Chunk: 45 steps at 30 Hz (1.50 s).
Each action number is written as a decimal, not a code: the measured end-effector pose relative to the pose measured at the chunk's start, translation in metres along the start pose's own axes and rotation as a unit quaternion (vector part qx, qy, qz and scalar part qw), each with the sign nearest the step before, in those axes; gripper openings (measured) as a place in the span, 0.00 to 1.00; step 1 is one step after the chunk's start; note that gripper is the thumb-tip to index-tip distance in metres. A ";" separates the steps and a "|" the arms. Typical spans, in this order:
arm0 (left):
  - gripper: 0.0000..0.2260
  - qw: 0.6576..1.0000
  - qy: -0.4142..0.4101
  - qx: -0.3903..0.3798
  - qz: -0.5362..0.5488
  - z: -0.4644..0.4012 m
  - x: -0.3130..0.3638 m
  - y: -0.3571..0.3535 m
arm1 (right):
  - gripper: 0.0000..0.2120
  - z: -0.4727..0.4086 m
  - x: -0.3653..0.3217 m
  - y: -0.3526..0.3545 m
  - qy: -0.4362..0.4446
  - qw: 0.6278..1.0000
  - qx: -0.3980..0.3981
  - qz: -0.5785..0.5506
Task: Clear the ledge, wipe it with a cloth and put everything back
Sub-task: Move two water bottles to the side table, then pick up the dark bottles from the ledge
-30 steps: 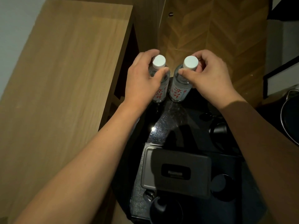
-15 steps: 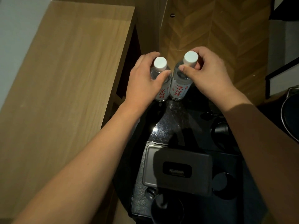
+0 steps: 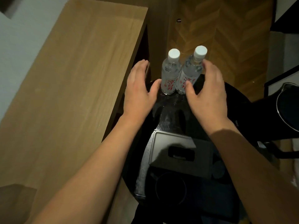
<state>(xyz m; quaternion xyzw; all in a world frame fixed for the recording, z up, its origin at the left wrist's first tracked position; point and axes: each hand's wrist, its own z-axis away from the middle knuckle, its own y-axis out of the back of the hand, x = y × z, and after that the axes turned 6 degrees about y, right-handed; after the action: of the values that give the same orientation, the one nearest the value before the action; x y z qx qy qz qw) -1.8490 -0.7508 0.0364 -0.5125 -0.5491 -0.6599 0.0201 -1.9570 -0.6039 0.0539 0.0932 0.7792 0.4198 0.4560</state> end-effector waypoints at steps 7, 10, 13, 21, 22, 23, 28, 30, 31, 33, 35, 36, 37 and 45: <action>0.21 0.994 -0.058 0.043 -0.081 0.066 -0.022 0.043 | 0.26 0.063 -0.040 -0.012 0.120 0.990 -0.073 -0.016; 0.21 0.990 -0.042 0.069 -0.117 0.104 -0.028 0.066 | 0.26 0.086 -0.058 -0.014 0.170 0.978 -0.119 -0.038; 0.21 0.982 0.007 0.127 -0.137 0.146 -0.039 0.095 | 0.27 0.107 -0.081 -0.017 0.220 0.958 -0.175 -0.063; 0.21 0.935 0.186 0.237 -0.189 0.270 -0.064 0.172 | 0.27 0.171 -0.154 -0.030 0.323 0.893 -0.296 -0.102; 0.21 0.927 0.205 0.249 -0.191 0.285 -0.068 0.180 | 0.27 0.182 -0.163 -0.033 0.337 0.884 -0.306 -0.105; 0.21 0.919 0.224 0.261 -0.191 0.299 -0.070 0.187 | 0.27 0.193 -0.172 -0.035 0.351 0.874 -0.318 -0.108; 0.21 0.877 0.306 0.319 -0.189 0.381 -0.079 0.223 | 0.26 0.257 -0.220 -0.047 0.431 0.817 -0.362 -0.127; 0.21 0.852 0.340 0.346 -0.194 0.422 -0.079 0.240 | 0.26 0.289 -0.242 -0.050 0.464 0.790 -0.377 -0.135; 0.21 0.838 0.360 0.360 -0.198 0.444 -0.079 0.248 | 0.26 0.307 -0.254 -0.051 0.479 0.774 -0.390 -0.138; 0.21 0.807 0.393 0.387 -0.212 0.492 -0.080 0.264 | 0.27 0.346 -0.279 -0.051 0.510 0.739 -0.417 -0.145; 0.20 0.778 0.414 0.421 -0.217 0.542 -0.081 0.278 | 0.27 0.389 -0.302 -0.050 0.539 0.701 -0.442 -0.147; 0.19 0.764 0.423 0.437 -0.214 0.568 -0.080 0.282 | 0.27 0.412 -0.313 -0.047 0.555 0.683 -0.452 -0.146; 0.19 0.751 0.434 0.450 -0.210 0.593 -0.079 0.287 | 0.27 0.434 -0.323 -0.043 0.568 0.667 -0.460 -0.145; 0.19 0.592 0.529 0.567 -0.219 0.792 -0.033 0.302 | 0.27 0.623 -0.371 0.003 0.669 0.511 -0.519 -0.147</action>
<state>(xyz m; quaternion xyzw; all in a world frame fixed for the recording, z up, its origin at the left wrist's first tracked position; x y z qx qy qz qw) -1.1373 -0.2980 0.1242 0.1773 -0.8009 -0.3551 0.4484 -1.2560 -0.4432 0.1468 -0.5842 0.4992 0.6146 -0.1785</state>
